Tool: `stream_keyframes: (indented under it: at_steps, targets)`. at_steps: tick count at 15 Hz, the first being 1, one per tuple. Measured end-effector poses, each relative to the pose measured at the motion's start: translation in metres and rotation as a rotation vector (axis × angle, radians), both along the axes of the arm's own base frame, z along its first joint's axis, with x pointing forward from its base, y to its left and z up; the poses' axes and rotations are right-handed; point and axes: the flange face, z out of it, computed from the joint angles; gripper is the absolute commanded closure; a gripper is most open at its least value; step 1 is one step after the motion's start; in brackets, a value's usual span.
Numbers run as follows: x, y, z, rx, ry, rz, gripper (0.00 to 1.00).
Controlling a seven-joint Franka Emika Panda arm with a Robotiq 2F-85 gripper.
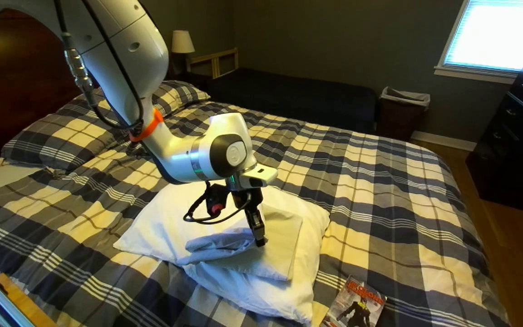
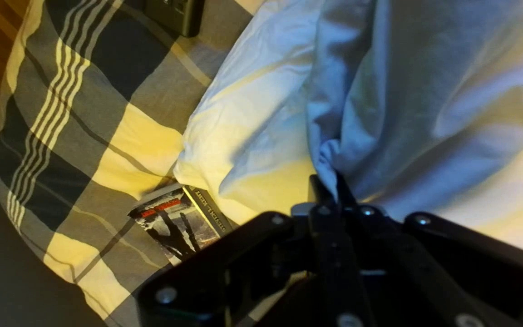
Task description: Fold the pillowcase into a triangle.
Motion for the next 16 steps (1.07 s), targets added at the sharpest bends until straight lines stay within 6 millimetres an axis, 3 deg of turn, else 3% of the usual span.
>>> stream_keyframes:
  at_steps: [8, 16]
  targets:
    - [-0.019, -0.049, -0.006, -0.019, -0.039, -0.089, 0.99]
    - [-0.024, -0.067, -0.024, -0.011, -0.057, -0.157, 0.99]
